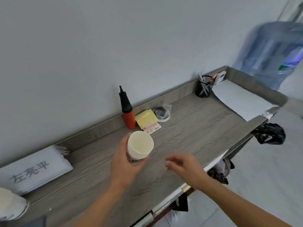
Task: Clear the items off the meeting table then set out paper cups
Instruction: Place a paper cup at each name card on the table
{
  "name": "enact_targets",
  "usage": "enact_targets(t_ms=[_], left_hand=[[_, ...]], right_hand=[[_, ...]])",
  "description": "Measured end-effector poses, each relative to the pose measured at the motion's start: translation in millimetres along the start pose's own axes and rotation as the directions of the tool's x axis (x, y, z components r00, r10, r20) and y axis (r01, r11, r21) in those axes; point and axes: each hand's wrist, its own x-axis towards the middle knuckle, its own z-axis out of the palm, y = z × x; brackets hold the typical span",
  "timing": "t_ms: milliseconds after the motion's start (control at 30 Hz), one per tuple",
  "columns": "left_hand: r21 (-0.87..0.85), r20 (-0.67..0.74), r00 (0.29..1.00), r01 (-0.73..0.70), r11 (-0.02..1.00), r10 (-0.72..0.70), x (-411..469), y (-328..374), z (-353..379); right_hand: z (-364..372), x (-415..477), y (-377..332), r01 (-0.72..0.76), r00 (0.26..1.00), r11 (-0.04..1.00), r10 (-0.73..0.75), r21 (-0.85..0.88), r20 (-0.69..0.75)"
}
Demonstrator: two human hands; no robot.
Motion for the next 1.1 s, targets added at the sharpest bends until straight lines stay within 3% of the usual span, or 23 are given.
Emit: enact_targets(t_ms=[67,167,333,667,767,867,900,1000,1100], left_hand=[[0.047,0.133,0.984,-0.129,0.991,0.122,-17.5,21.0,18.6],[0.039,0.288,0.923,-0.276,0.960,0.253,-42.3,50.0,42.2],[0.078,0.447,0.792,-0.497,0.864,0.416,-61.9,76.0,67.7],[-0.021,0.604,0.625,-0.607,0.794,0.494,-54.8,101.2,94.0],[-0.041,0.654,0.598,-0.584,0.811,0.464,-40.9,102.5,97.3],[-0.085,0.677,0.560,-0.585,0.806,0.478,-26.0,100.5,102.5],[-0.100,0.693,0.536,-0.591,0.801,0.482,-21.7,99.2,104.7],[-0.156,0.766,0.426,-0.603,0.783,0.481,-12.8,96.1,116.5],[-0.209,0.805,0.365,-0.563,0.799,0.467,-10.3,97.3,139.0]], right_hand=[[-23.2,-29.4,-5.1,0.026,0.972,0.994,0.000,0.107,-0.235],[-49.0,-66.5,-8.6,0.022,0.923,0.991,0.031,0.135,-0.383],[-60.4,-109.5,7.6,-0.011,0.883,0.980,0.103,0.200,-0.458],[-79.4,-167.5,12.1,-0.082,0.715,0.943,0.280,0.321,-0.641],[-81.0,-175.4,5.6,-0.027,0.755,0.903,0.299,0.428,-0.584],[-69.5,-173.5,1.4,-0.003,0.806,0.904,0.255,0.427,-0.534],[-63.3,-170.5,0.1,-0.007,0.778,0.909,0.268,0.418,-0.569],[-53.7,-166.0,2.8,0.003,0.603,0.882,0.373,0.470,-0.705],[-59.9,-186.6,16.3,0.057,0.480,0.791,0.513,0.609,-0.711]])
